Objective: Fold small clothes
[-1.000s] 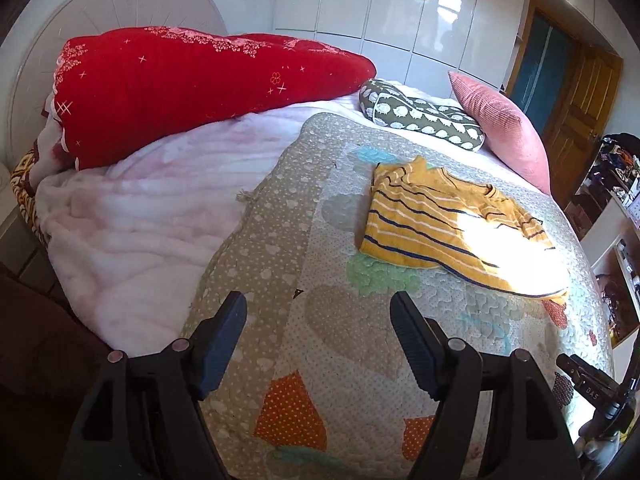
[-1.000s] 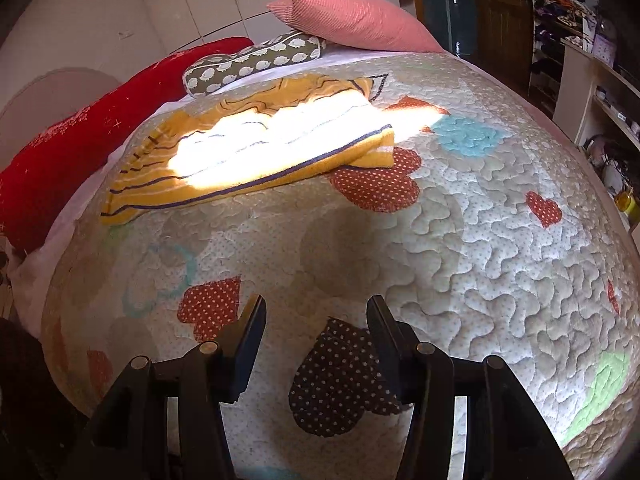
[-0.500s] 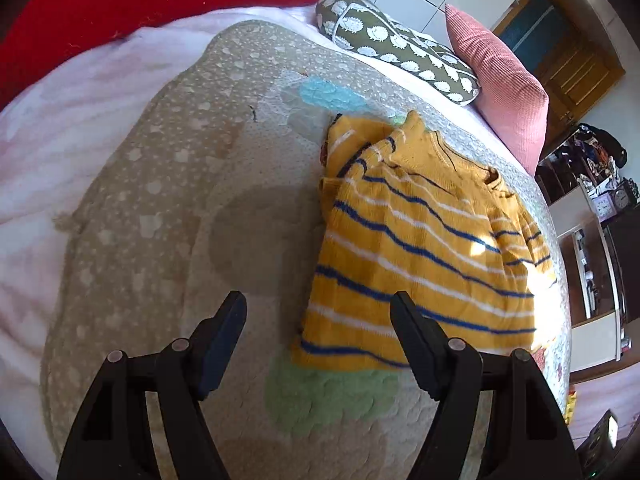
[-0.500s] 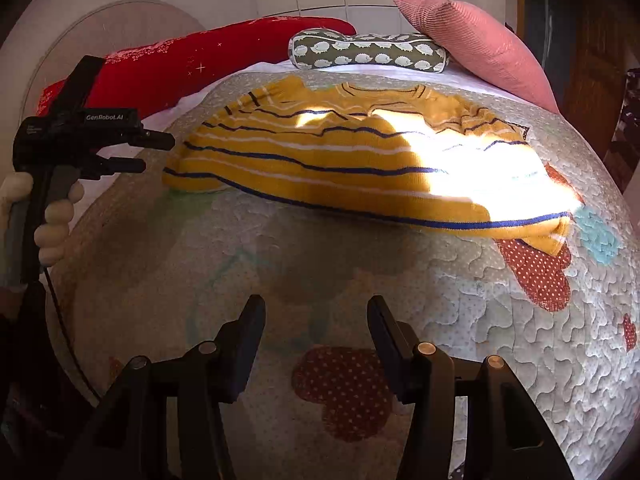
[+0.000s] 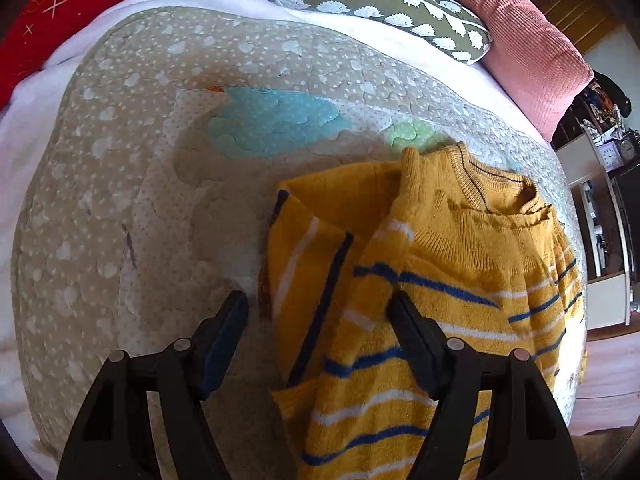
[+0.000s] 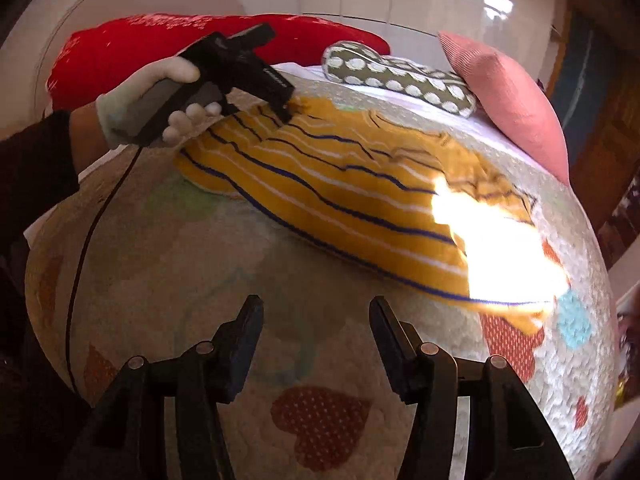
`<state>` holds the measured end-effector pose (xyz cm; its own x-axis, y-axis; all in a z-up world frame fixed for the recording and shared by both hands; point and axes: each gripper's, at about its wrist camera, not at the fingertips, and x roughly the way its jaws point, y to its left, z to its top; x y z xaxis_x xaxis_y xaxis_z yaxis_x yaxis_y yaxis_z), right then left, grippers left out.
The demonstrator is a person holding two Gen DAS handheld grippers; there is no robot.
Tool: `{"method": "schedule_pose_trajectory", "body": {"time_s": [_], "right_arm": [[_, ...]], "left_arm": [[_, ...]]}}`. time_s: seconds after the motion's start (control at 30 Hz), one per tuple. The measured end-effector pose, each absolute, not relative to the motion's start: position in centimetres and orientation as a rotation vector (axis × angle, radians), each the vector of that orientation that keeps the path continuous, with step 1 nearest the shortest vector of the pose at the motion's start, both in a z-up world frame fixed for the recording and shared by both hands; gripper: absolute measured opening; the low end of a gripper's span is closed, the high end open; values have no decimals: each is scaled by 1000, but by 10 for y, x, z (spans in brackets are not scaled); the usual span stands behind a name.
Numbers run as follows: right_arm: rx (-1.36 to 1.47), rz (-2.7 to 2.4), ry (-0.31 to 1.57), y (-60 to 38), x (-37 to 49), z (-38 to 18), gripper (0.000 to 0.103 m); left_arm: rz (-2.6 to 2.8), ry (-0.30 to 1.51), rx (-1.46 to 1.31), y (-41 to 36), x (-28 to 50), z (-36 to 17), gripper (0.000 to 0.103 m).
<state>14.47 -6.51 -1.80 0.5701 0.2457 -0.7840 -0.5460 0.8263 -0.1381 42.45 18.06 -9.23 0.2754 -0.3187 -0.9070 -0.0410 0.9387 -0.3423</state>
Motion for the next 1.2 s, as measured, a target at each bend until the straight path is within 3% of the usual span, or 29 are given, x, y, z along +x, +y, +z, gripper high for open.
{"method": "schedule_pose_trajectory", "body": {"time_s": [0.17, 0.33, 0.5, 0.53, 0.57, 0.63, 0.67, 0.73, 0.97, 1.2], "right_arm": [[-739, 607, 681, 28, 155, -31, 64], [-928, 660, 620, 88, 171, -69, 64], [-1012, 594, 534, 123, 189, -89, 66], [-1015, 588, 525, 128, 193, -91, 66], [-1012, 590, 512, 131, 195, -93, 64], [-1008, 613, 528, 138, 197, -94, 32], [-1032, 597, 515, 141, 195, -96, 18], [-1069, 564, 453, 140, 185, -93, 13], [-905, 437, 406, 80, 182, -32, 11], [-608, 289, 456, -46, 204, 21, 9]], "left_arm": [[-288, 1298, -440, 199, 431, -97, 68], [-367, 1317, -465, 194, 440, -99, 87], [-358, 1324, -388, 180, 443, -100, 88], [-352, 1313, -363, 178, 442, -98, 74], [-347, 1313, -349, 177, 441, -97, 43], [-372, 1340, -440, 185, 440, -99, 17], [-359, 1331, -470, 189, 438, -95, 13], [-340, 1308, -483, 189, 432, -83, 12], [-309, 1219, -513, 142, 421, -21, 11], [-407, 1191, -361, -5, 428, 32, 11]]}}
